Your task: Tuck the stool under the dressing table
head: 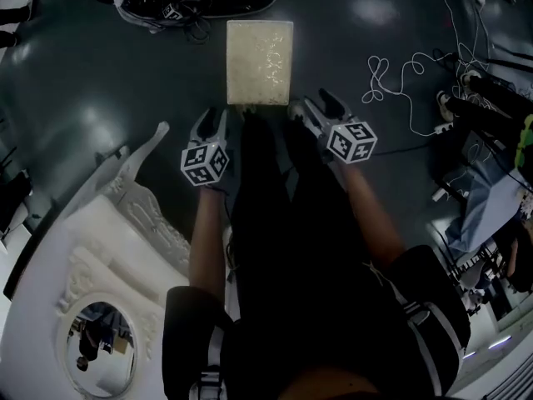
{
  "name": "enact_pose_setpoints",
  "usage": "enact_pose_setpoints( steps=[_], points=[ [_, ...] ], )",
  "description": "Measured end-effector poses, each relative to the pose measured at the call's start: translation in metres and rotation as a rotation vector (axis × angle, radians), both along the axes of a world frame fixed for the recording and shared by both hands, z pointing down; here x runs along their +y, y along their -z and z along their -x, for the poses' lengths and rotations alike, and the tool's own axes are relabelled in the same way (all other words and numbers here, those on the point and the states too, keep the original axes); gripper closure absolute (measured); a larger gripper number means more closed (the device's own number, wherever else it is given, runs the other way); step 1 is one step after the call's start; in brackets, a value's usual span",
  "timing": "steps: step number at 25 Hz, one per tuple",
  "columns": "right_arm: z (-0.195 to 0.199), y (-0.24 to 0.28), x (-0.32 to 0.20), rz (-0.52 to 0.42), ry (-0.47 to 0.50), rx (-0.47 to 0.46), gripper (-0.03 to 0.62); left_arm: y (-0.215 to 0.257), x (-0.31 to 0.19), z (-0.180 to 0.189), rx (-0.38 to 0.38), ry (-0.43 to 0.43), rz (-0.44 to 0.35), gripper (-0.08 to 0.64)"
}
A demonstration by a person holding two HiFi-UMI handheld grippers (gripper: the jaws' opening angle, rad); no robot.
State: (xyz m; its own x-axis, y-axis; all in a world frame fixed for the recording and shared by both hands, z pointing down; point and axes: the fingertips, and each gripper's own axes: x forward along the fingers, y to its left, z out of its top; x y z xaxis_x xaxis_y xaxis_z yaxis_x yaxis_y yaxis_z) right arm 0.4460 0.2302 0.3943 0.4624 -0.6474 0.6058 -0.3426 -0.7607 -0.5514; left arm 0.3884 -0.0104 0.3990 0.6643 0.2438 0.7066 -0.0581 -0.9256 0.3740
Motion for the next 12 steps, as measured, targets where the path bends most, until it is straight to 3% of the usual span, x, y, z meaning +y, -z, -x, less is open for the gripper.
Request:
enact_pose_setpoints(
  steps=[5,12],
  points=[
    [0.001,-0.074,-0.024,0.025,0.027,-0.061,0.29,-0.075,-0.018,-0.005,-0.069,-0.002,0.042,0.376],
    [0.019,-0.214,-0.033,0.098,0.016,-0.231,0.253,-0.207,-0.024,0.002,-0.236,-0.027,0.126,0.304]
  ],
)
